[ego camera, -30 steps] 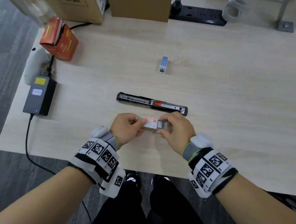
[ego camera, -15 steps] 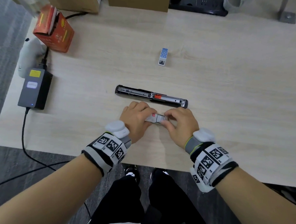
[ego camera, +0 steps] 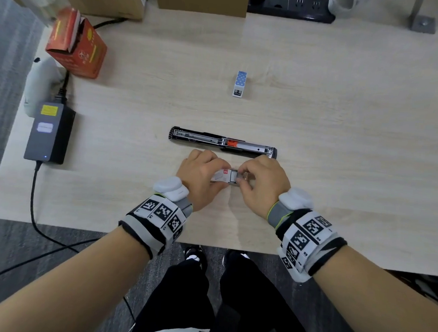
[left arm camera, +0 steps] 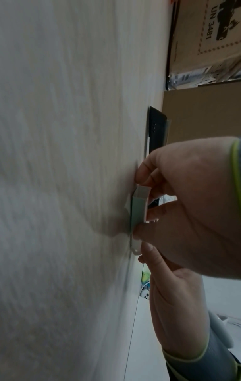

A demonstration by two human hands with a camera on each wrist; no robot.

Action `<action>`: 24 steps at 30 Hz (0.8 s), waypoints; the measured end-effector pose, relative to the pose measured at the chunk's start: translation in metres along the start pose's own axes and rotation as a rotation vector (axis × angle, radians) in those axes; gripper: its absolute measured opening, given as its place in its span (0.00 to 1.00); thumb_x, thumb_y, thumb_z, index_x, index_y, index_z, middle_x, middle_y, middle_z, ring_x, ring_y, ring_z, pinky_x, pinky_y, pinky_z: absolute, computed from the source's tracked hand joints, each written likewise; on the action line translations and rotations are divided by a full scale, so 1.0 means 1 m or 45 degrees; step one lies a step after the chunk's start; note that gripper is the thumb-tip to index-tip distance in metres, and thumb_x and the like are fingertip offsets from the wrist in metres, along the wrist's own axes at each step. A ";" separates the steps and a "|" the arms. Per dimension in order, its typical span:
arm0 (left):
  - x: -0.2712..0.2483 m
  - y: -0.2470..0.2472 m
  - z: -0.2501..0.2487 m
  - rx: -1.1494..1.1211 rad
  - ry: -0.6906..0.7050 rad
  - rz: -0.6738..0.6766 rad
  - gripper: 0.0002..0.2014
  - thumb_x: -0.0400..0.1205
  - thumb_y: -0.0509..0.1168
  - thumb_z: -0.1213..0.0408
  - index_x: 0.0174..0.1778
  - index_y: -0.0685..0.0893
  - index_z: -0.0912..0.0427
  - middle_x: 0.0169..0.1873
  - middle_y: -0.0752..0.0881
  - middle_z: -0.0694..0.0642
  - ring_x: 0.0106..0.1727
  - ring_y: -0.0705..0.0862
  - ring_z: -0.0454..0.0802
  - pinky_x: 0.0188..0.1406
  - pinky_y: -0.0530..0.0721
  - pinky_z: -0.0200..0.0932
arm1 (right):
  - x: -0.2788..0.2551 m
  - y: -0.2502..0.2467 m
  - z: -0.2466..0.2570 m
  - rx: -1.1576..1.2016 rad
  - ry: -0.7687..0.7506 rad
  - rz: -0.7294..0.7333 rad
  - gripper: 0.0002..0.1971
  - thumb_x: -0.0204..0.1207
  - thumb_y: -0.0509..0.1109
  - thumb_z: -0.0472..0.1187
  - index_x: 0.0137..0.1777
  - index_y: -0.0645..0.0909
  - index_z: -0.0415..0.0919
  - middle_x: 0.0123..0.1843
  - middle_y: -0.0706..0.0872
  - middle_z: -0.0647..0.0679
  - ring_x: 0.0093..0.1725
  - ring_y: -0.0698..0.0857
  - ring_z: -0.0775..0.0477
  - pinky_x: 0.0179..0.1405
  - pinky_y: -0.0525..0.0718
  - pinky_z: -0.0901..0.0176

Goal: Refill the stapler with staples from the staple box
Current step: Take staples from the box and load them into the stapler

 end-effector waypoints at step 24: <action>0.002 -0.002 0.000 0.035 -0.081 0.065 0.18 0.72 0.73 0.56 0.58 0.82 0.50 0.52 0.82 0.54 0.56 0.73 0.57 0.53 0.77 0.55 | 0.002 -0.007 -0.019 -0.006 0.201 0.163 0.05 0.69 0.70 0.36 0.43 0.83 0.45 0.43 0.84 0.47 0.42 0.81 0.45 0.37 0.71 0.60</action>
Point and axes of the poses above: each hand's wrist, its own x-axis towards the middle knuckle, its own y-axis out of the palm, z = x × y, the point moved 7 cm from there along x, towards the middle knuckle
